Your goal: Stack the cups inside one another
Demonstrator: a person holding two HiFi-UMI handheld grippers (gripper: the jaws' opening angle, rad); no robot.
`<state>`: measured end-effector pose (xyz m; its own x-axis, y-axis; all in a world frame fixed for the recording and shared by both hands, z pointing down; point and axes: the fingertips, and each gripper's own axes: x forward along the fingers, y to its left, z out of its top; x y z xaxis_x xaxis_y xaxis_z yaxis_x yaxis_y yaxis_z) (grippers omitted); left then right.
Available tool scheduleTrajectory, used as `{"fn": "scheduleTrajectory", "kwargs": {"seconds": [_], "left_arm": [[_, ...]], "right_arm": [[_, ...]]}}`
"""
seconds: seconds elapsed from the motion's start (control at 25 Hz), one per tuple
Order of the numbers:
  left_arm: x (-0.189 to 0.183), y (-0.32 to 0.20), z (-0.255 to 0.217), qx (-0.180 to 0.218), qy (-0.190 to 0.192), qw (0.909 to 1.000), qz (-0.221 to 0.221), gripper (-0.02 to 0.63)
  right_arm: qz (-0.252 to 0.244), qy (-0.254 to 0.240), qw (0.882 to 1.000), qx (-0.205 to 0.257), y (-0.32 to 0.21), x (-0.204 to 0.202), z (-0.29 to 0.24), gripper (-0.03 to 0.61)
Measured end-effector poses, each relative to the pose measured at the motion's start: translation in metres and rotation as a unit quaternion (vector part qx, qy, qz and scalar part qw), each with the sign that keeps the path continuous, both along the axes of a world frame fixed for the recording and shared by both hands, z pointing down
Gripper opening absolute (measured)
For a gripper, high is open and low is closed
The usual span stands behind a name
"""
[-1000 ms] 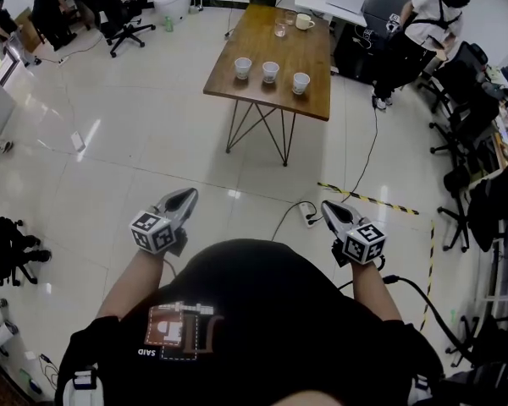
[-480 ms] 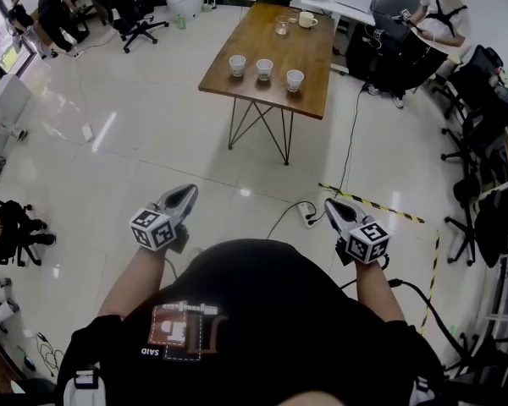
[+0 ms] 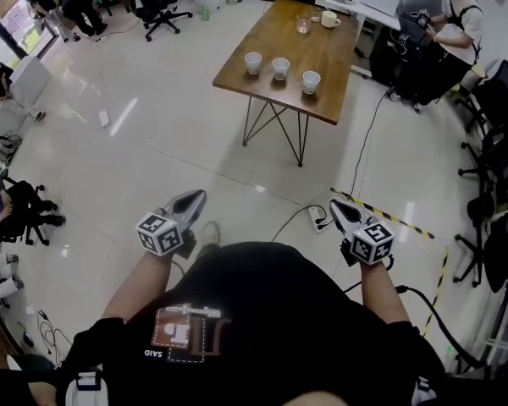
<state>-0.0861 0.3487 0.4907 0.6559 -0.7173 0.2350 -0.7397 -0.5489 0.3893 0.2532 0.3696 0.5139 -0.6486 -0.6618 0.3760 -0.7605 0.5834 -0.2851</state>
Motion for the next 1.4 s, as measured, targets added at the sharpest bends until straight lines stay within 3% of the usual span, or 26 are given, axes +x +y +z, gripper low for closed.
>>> {"fn": "scheduleTrajectory", "kwargs": {"seconds": [0.24, 0.52, 0.72, 0.84, 1.04, 1.24, 1.4], "left_arm": [[-0.039, -0.063, 0.014, -0.001, 0.011, 0.9994, 0.033, 0.002], [-0.083, -0.162, 0.025, -0.023, 0.007, 0.992, 0.124, 0.002], [-0.098, -0.228, 0.021, -0.02, 0.017, 0.9897, 0.141, 0.002], [-0.089, -0.262, 0.023, -0.026, 0.021, 0.9893, 0.142, 0.002], [-0.042, -0.309, 0.026, -0.019, 0.013, 0.9899, 0.14, 0.002], [-0.005, -0.356, 0.02, -0.011, -0.002, 0.9961, 0.087, 0.002], [0.013, -0.393, 0.013, -0.01, -0.012, 0.9989, 0.045, 0.002]], "right_arm": [[0.003, 0.002, 1.0, 0.01, -0.07, -0.056, -0.001, 0.014], [0.076, 0.001, 0.997, 0.012, -0.155, -0.107, -0.013, 0.014], [0.101, 0.009, 0.995, 0.003, -0.189, -0.124, -0.014, 0.015], [0.113, 0.008, 0.994, -0.004, -0.21, -0.113, -0.012, 0.014], [0.11, 0.0, 0.994, -0.01, -0.255, -0.068, 0.007, 0.014], [0.059, -0.005, 0.998, -0.011, -0.318, -0.026, 0.019, 0.014], [-0.001, 0.004, 1.0, 0.0, -0.372, -0.015, 0.01, 0.015]]}}
